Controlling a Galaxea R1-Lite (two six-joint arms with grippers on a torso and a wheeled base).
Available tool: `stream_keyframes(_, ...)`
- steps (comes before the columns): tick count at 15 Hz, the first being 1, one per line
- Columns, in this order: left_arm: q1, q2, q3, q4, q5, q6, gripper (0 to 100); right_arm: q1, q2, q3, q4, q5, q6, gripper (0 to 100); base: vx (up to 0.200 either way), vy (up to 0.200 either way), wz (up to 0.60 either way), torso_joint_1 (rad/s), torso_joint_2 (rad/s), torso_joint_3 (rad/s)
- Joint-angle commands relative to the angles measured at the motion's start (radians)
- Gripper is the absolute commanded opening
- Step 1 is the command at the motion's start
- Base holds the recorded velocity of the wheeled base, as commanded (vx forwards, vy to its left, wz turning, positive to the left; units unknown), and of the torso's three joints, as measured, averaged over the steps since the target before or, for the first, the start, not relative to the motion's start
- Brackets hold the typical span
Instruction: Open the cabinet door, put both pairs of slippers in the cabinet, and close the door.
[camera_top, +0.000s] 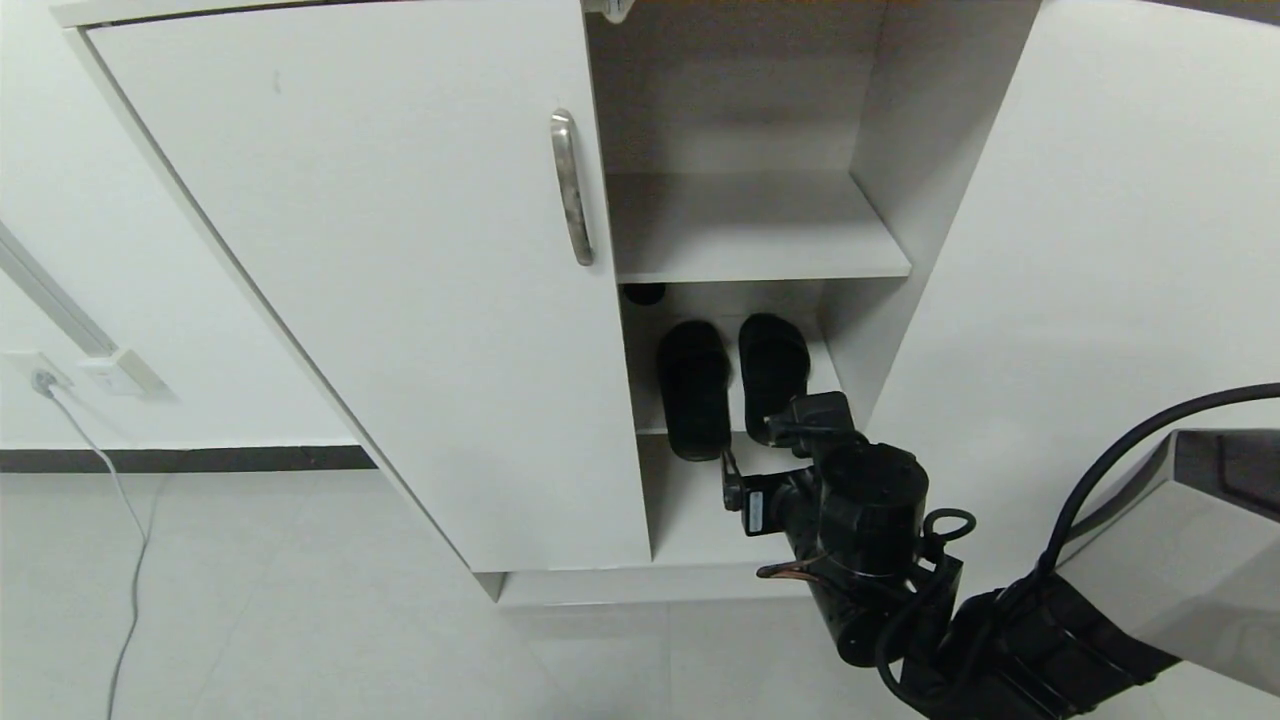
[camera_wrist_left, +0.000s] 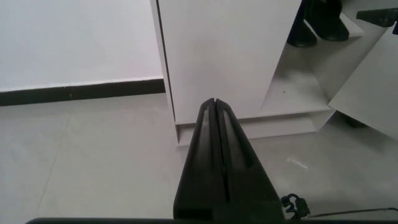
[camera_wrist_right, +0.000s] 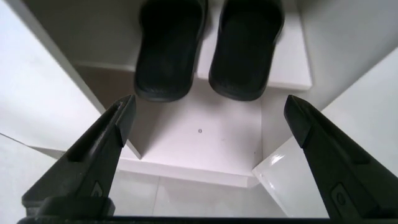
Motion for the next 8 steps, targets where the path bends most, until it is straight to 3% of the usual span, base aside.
stream_keyframes(1,0.0,0.001,0.0,0.0,0.0,0.0,0,0.002,0.005,-0.001,-0.001,0.0,0.0,100,0.0,0.0,0.0,0.002,0.0,0.207)
stream_keyframes(5,0.0,0.001,0.0,0.0,0.0,0.0,0,0.007,0.005,-0.001,-0.001,0.0,0.0,100,0.0,0.0,0.0,0.002,0.0,0.195)
stream_keyframes(8,0.0,0.001,0.0,0.0,0.0,0.0,0,0.007,0.006,0.016,-0.001,0.002,0.0,100,0.0,0.0,0.0,-0.002,0.0,0.017)
